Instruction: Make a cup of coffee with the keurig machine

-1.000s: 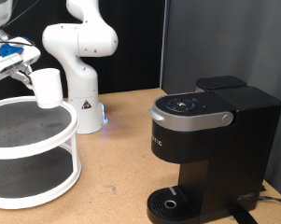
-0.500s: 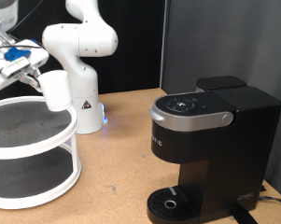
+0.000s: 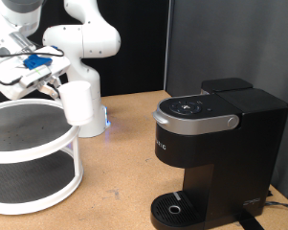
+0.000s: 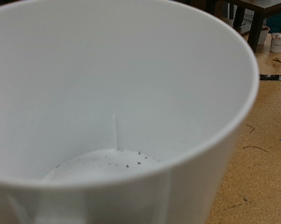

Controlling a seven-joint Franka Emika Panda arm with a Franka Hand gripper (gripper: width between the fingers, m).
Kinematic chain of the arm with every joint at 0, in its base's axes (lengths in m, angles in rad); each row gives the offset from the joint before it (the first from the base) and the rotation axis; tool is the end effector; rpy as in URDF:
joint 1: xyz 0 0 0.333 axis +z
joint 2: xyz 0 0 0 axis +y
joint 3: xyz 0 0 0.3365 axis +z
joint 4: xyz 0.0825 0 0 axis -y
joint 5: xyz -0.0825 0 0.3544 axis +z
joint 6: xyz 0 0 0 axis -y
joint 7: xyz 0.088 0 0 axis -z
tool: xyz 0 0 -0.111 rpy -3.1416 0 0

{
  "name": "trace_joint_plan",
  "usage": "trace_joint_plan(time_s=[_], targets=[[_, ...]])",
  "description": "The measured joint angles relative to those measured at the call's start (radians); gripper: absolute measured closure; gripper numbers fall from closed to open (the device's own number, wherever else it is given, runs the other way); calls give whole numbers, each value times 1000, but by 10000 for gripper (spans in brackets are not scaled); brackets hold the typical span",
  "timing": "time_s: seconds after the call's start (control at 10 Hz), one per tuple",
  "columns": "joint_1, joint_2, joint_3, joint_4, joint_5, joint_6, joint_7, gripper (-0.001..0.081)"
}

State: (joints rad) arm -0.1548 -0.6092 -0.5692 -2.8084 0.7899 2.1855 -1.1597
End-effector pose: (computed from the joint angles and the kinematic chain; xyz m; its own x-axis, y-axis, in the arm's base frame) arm 0.2541 -0.1760 0.3941 0.8216 -0.1952 0.5356 0.2085 -0.7716 -0.6010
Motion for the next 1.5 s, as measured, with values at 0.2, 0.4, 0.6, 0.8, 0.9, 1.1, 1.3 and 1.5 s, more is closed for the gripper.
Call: trace_joint_plan(time_s=[0.2, 0.4, 0.6, 0.8, 0.9, 1.1, 1.3, 1.5], targets=[[65, 34, 37, 10, 78, 49, 5, 737], [128, 73, 63, 20, 153, 97, 1, 737], [171, 103, 90, 23, 201, 149, 0, 737], [182, 114, 100, 23, 211, 174, 0, 737], [182, 114, 95, 23, 210, 160, 0, 737], [183, 130, 99, 10, 204, 177, -2, 737], [208, 182, 112, 2, 253, 253, -46, 737], [261, 256, 114, 9, 361, 313, -125, 737]])
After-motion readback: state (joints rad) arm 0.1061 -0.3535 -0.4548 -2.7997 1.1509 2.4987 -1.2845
